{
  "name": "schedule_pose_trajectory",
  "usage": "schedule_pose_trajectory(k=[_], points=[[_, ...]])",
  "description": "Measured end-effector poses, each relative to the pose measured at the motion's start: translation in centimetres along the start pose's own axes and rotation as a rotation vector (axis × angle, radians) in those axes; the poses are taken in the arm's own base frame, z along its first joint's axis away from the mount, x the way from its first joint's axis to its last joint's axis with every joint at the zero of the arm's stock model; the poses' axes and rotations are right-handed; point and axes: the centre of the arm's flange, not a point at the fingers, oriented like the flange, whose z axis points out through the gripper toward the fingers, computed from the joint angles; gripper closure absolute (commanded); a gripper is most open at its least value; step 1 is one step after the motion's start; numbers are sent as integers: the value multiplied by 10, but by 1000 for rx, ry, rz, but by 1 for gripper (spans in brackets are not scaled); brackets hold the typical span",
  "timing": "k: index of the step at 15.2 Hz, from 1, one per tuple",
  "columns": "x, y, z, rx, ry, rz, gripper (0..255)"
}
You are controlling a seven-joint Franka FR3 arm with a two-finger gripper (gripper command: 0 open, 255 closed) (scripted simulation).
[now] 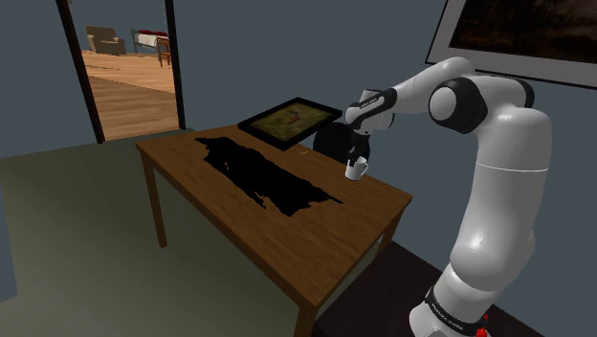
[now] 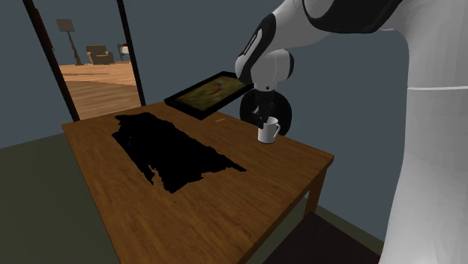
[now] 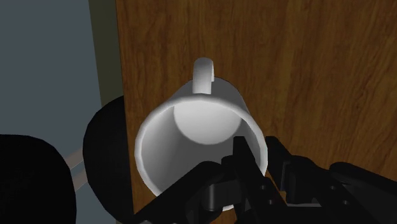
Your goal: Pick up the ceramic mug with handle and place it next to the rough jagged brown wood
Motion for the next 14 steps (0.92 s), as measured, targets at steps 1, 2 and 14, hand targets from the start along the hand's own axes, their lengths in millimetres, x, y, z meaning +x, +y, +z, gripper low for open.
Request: schedule_pose_trajectory(k=[1, 2, 14], points=[[0, 0, 0, 0, 0, 0, 255], [0, 0, 0, 0, 0, 0, 255], [1, 3, -31, 0, 0, 0, 255]])
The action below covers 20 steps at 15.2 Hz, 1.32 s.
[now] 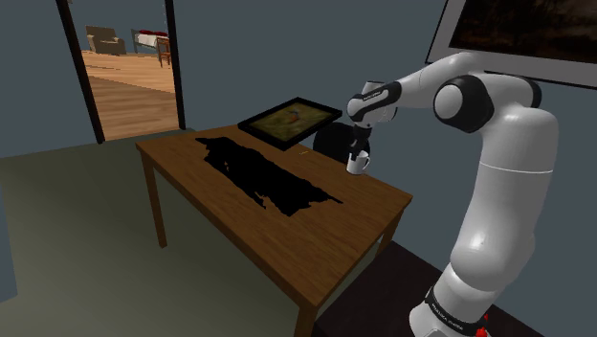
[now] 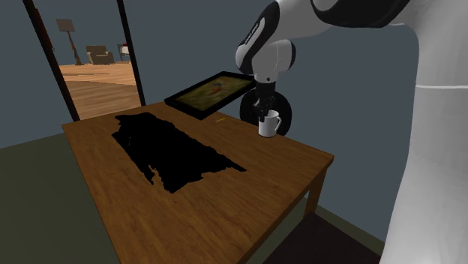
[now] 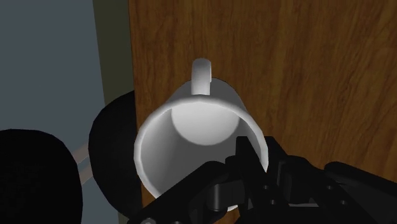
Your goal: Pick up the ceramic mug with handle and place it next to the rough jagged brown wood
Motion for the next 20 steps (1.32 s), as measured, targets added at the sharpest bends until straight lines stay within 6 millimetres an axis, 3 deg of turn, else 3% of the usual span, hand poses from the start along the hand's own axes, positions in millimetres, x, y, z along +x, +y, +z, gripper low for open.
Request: schedule_pose_trajectory(k=[20], points=[[5, 9, -106, 0, 0, 0, 255]])
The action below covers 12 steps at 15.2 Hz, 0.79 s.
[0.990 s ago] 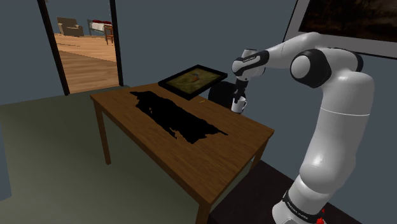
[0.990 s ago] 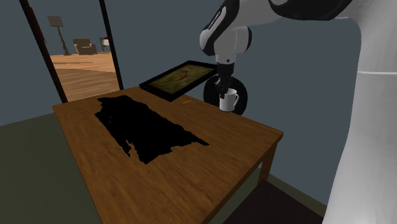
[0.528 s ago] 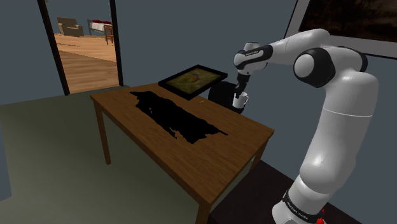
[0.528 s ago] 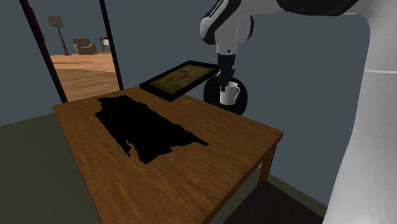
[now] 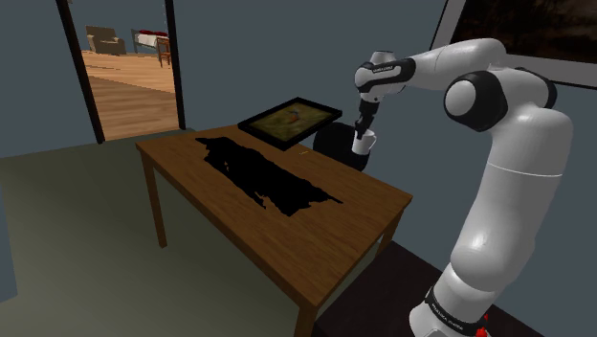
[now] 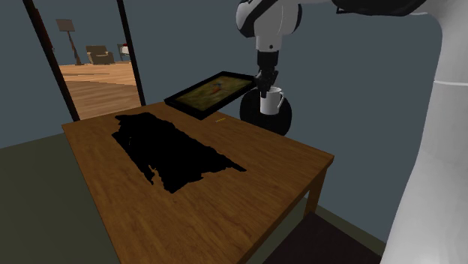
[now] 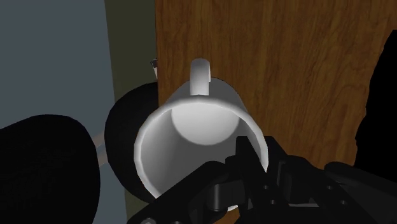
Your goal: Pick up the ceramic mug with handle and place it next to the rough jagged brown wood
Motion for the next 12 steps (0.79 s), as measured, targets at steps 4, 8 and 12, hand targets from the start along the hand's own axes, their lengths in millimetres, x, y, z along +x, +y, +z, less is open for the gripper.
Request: schedule_pose_trajectory(k=[4, 8, 12], points=[[2, 2, -22, 0, 0, 0, 255], [20, 1, -35, 0, 0, 1, 255], [46, 2, -28, 0, -1, 0, 255]])
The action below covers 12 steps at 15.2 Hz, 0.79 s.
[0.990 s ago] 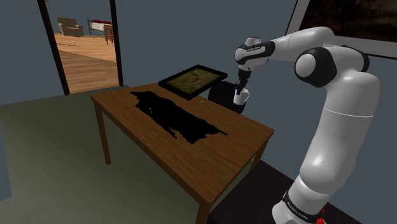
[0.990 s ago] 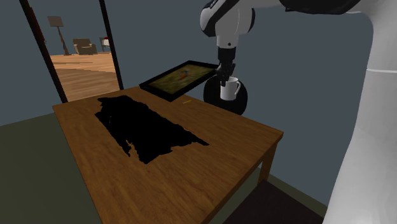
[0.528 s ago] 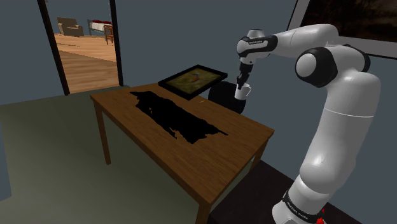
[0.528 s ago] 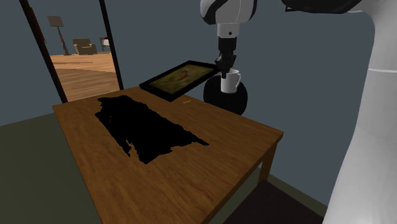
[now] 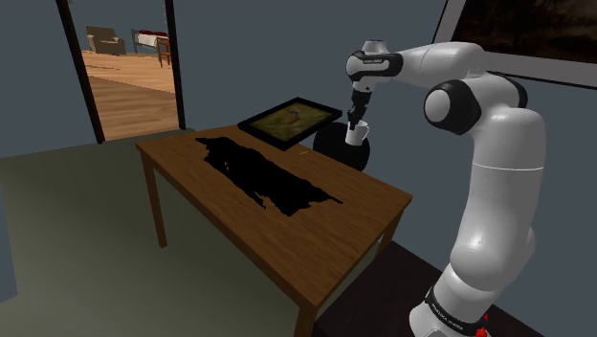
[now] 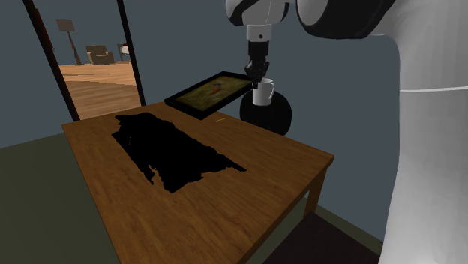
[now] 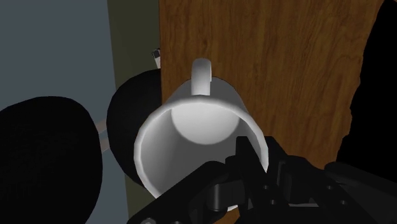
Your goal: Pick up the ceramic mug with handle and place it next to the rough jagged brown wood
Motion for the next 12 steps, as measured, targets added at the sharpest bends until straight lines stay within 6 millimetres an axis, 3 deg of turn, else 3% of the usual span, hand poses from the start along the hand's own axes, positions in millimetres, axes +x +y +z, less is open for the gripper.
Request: schedule_pose_trajectory(k=[12], points=[[0, -4, 62, 0, 0, 0, 255]])
